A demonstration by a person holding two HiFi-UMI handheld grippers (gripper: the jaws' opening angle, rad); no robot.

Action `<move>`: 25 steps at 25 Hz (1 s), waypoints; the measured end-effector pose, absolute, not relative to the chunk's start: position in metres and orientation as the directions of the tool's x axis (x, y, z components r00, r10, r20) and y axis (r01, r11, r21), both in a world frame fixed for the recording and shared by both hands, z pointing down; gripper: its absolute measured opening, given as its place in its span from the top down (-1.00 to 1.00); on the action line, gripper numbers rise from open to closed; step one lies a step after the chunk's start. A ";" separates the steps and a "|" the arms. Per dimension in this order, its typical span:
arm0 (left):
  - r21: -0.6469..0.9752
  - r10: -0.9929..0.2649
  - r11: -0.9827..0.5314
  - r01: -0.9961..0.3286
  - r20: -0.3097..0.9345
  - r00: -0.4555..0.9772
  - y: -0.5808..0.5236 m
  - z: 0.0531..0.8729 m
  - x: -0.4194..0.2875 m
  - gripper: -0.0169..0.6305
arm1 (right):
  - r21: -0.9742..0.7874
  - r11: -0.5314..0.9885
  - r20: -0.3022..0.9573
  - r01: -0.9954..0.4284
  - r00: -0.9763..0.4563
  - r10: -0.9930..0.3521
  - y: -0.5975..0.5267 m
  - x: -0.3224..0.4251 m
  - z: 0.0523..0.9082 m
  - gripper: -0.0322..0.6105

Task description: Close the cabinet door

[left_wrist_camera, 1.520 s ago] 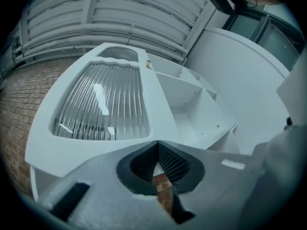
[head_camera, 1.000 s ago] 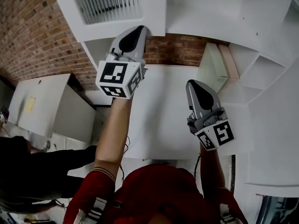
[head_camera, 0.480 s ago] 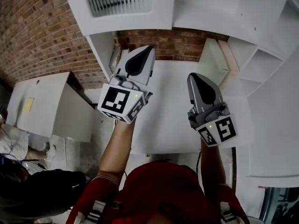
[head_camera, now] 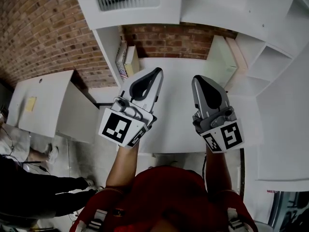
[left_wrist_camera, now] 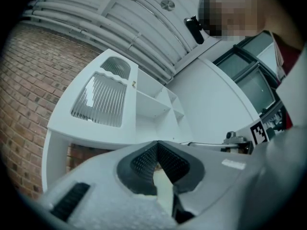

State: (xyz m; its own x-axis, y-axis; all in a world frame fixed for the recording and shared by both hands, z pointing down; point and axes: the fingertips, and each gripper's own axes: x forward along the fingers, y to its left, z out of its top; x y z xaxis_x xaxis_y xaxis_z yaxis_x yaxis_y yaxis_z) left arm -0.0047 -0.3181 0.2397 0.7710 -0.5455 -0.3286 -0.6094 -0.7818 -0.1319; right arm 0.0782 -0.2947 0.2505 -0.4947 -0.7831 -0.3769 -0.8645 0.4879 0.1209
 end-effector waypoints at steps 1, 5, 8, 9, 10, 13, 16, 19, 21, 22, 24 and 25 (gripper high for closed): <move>-0.131 -0.544 -0.783 -0.608 -0.330 0.772 -0.314 0.241 -0.007 0.94 | 0.123 0.490 -0.378 -0.863 -0.497 -0.781 -0.293 0.076 0.251 0.86; -0.119 -0.555 -0.780 -0.615 -0.323 0.766 -0.304 0.247 -0.015 0.94 | 0.128 0.505 -0.373 -0.854 -0.513 -0.773 -0.287 0.068 0.255 0.86; -0.116 -0.566 -0.773 -0.623 -0.317 0.761 -0.301 0.249 -0.020 0.94 | 0.128 0.515 -0.372 -0.847 -0.523 -0.767 -0.286 0.064 0.256 0.86; -0.117 -0.568 -0.772 -0.625 -0.316 0.760 -0.301 0.249 -0.021 0.94 | 0.127 0.518 -0.372 -0.846 -0.525 -0.766 -0.285 0.063 0.256 0.86; -0.117 -0.569 -0.771 -0.626 -0.316 0.759 -0.300 0.250 -0.021 0.94 | 0.126 0.519 -0.372 -0.845 -0.525 -0.765 -0.285 0.062 0.257 0.86; -0.117 -0.571 -0.769 -0.628 -0.317 0.758 -0.298 0.250 -0.022 0.94 | 0.123 0.519 -0.371 -0.846 -0.524 -0.766 -0.284 0.062 0.258 0.86; -0.118 -0.569 -0.770 -0.627 -0.317 0.759 -0.298 0.250 -0.020 0.94 | 0.121 0.518 -0.368 -0.847 -0.523 -0.769 -0.284 0.065 0.260 0.86; -0.121 -0.565 -0.774 -0.622 -0.313 0.764 -0.297 0.251 -0.016 0.94 | 0.116 0.516 -0.370 -0.849 -0.519 -0.771 -0.283 0.069 0.261 0.86; -0.123 -0.563 -0.775 -0.620 -0.311 0.766 -0.296 0.251 -0.013 0.94 | 0.113 0.515 -0.372 -0.850 -0.517 -0.771 -0.282 0.071 0.261 0.86; -0.124 -0.563 -0.775 -0.620 -0.311 0.766 -0.295 0.251 -0.012 0.94 | 0.112 0.515 -0.372 -0.850 -0.517 -0.771 -0.282 0.072 0.261 0.86; -0.125 -0.565 -0.774 -0.621 -0.309 0.765 -0.295 0.250 -0.011 0.94 | 0.111 0.518 -0.373 -0.848 -0.519 -0.769 -0.281 0.075 0.261 0.86; -0.125 -0.566 -0.773 -0.622 -0.308 0.765 -0.294 0.250 -0.010 0.94 | 0.111 0.520 -0.372 -0.847 -0.520 -0.769 -0.280 0.075 0.261 0.86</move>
State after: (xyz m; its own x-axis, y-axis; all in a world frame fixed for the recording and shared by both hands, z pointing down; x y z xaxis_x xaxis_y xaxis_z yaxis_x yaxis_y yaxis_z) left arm -0.0099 -0.2941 0.2504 0.7646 -0.5661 -0.3081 -0.6225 -0.7726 -0.1251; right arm 0.0752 -0.2803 0.2608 -0.5203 -0.7685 -0.3724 -0.8471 0.5198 0.1107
